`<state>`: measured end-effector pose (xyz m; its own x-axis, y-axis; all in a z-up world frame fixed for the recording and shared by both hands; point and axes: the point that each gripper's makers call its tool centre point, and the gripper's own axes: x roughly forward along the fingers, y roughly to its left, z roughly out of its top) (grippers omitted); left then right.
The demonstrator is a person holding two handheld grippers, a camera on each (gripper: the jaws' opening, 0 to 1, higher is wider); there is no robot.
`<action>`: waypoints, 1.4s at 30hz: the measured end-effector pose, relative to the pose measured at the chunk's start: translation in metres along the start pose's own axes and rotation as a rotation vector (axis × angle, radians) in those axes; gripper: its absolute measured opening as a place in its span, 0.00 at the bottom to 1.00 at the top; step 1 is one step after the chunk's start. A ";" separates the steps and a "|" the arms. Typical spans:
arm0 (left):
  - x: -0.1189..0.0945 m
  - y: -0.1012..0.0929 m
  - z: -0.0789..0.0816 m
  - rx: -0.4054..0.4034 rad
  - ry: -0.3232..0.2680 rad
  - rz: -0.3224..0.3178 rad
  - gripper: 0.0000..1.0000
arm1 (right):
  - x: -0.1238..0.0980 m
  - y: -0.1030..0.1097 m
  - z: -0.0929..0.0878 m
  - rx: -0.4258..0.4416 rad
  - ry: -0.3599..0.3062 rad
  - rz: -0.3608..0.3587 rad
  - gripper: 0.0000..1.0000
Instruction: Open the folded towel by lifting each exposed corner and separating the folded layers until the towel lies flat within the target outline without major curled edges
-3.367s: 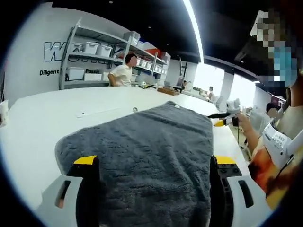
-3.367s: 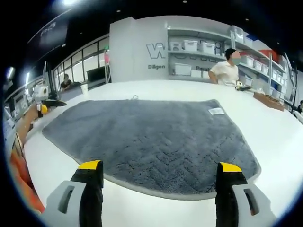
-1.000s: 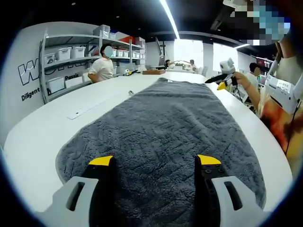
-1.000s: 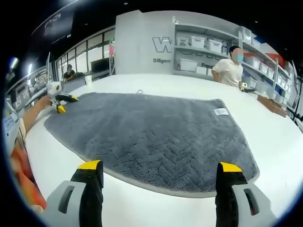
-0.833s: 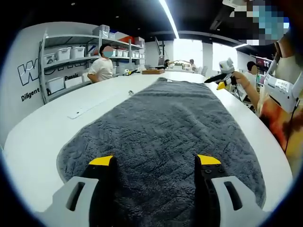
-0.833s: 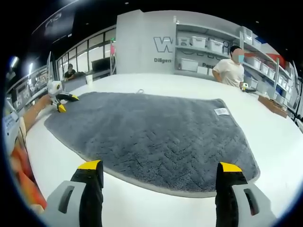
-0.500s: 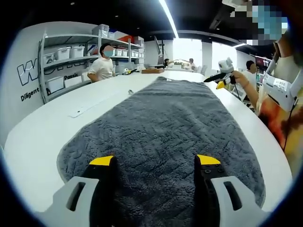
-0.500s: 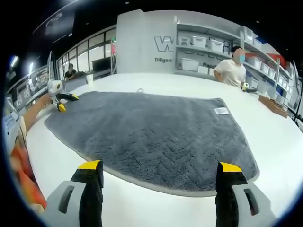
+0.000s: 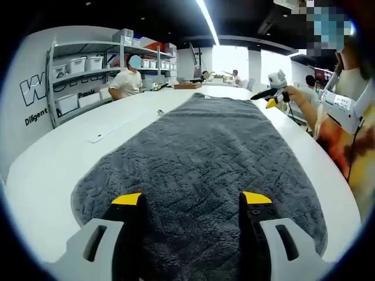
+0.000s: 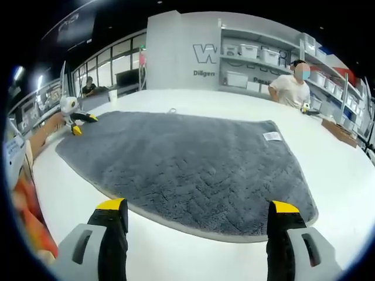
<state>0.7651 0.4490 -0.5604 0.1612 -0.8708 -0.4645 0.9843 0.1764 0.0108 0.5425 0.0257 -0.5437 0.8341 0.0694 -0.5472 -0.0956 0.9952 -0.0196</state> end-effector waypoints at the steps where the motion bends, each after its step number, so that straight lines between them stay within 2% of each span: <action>1: 0.000 0.000 0.000 0.000 0.001 0.000 0.64 | 0.000 0.000 0.000 0.000 -0.001 0.000 0.99; 6: -0.007 0.000 -0.004 0.003 0.020 -0.001 0.64 | -0.002 -0.001 0.001 -0.005 -0.003 -0.001 0.99; 30: -0.027 0.007 -0.016 0.003 0.030 -0.008 0.64 | 0.002 0.006 0.003 -0.034 0.011 0.022 0.99; 36: -0.026 0.002 -0.013 -0.019 0.067 0.011 0.68 | 0.004 0.006 0.004 -0.033 0.007 0.029 0.99; 37: -0.026 0.001 -0.012 -0.024 0.065 0.011 0.70 | 0.004 0.006 0.004 -0.033 0.007 0.031 0.99; 39: -0.027 -0.006 -0.003 -0.052 0.024 -0.002 0.74 | 0.005 0.007 0.003 -0.033 0.006 0.034 0.99; 42: -0.033 -0.013 0.017 -0.101 -0.048 0.008 0.79 | 0.006 0.008 0.002 -0.033 0.007 0.041 0.99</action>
<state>0.7486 0.4677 -0.5302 0.1746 -0.8898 -0.4216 0.9711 0.2264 -0.0757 0.5483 0.0343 -0.5455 0.8254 0.1095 -0.5539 -0.1476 0.9887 -0.0244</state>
